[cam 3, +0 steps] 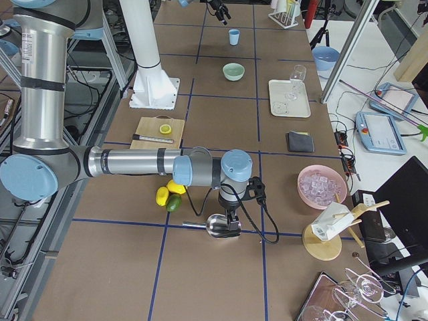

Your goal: Pour ice into bowl

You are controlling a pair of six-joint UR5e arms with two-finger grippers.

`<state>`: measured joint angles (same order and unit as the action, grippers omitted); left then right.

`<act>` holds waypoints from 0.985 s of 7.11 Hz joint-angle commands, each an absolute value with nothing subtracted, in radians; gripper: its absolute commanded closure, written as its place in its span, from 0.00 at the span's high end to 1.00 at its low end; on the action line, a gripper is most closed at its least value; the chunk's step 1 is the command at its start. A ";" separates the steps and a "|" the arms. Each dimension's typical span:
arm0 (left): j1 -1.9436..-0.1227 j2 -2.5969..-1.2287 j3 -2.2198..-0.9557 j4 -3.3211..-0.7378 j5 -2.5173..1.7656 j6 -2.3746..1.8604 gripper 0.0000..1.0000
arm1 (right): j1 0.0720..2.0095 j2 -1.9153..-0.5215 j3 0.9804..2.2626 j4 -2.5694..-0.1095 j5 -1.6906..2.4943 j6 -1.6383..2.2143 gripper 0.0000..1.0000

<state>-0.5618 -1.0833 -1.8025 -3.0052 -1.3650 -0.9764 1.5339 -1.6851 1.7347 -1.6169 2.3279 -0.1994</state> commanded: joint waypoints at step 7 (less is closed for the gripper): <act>-0.304 -1.259 -1.585 -2.982 -0.812 -1.190 1.00 | 1.534 -1.684 1.741 -1.617 2.329 -0.199 1.00</act>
<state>-0.3040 -1.2361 -1.5946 -2.9805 -0.8418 -1.1910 1.5340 -1.6851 1.7393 -1.6165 2.3286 -0.1994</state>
